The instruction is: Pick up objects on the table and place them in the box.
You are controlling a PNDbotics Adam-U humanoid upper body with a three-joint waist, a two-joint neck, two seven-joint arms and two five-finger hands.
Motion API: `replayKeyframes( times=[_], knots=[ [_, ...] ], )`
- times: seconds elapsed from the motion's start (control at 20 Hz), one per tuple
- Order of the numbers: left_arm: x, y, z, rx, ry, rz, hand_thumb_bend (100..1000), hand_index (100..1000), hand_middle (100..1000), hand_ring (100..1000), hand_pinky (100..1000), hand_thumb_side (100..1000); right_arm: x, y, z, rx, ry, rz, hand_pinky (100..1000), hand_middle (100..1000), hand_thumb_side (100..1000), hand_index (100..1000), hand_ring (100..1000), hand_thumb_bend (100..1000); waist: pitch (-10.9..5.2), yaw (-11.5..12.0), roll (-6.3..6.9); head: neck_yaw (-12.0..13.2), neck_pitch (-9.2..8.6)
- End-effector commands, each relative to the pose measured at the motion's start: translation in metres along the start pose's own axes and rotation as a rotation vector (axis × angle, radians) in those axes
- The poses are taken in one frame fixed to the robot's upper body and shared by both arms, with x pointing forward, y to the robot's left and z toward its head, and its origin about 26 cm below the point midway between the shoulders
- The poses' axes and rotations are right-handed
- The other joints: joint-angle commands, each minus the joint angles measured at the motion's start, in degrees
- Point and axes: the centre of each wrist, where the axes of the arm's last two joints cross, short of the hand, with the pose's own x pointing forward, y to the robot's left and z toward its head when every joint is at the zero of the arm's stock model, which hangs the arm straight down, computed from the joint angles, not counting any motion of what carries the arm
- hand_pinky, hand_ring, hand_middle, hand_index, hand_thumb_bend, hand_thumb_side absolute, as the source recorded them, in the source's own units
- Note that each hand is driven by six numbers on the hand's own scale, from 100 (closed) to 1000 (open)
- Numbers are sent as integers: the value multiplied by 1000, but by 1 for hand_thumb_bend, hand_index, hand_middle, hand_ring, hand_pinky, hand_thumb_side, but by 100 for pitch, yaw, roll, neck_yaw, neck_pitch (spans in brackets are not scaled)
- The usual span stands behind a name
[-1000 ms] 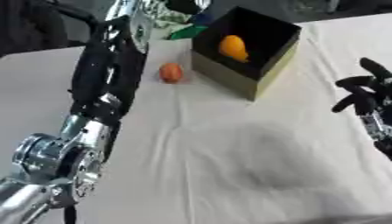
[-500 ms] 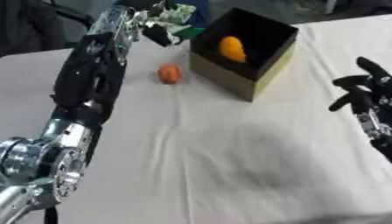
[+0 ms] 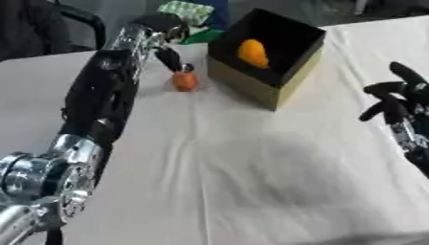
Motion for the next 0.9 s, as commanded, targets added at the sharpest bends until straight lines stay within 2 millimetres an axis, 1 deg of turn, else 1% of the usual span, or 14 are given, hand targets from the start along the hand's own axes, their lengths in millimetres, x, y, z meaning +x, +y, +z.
replayKeyframes(
  times=[0.05,0.3,0.4,0.55,0.8,0.9],
  knots=[
    [-3,6,1,1,8,-21,467,821,705,637,719,366,4,-4,-2,-1,-13,15,961,720,540,1000,537,100,-96,1,-35,31,25],
    [-4,-5,-1,-39,9,-4,456,819,701,632,716,364,4,-4,-2,-2,-13,16,962,720,540,1000,537,100,-86,9,-34,82,34],
    [-5,-8,-1,-39,20,5,428,819,693,623,708,321,4,-4,-2,-1,-13,16,962,720,540,1000,537,100,-80,16,-34,92,33],
    [-5,-12,0,-18,51,23,402,818,693,621,706,287,4,-4,-2,-1,-14,16,962,720,540,1000,537,100,-69,14,-41,88,24],
    [-3,-25,-2,-49,65,23,380,809,692,619,706,258,4,-4,-2,0,-16,16,962,720,540,1000,537,100,-56,10,-48,91,22],
    [-2,-30,-2,-70,62,21,352,791,680,609,703,213,4,-4,-2,0,-16,16,962,721,539,1000,537,100,-51,10,-49,87,19]
  ],
)
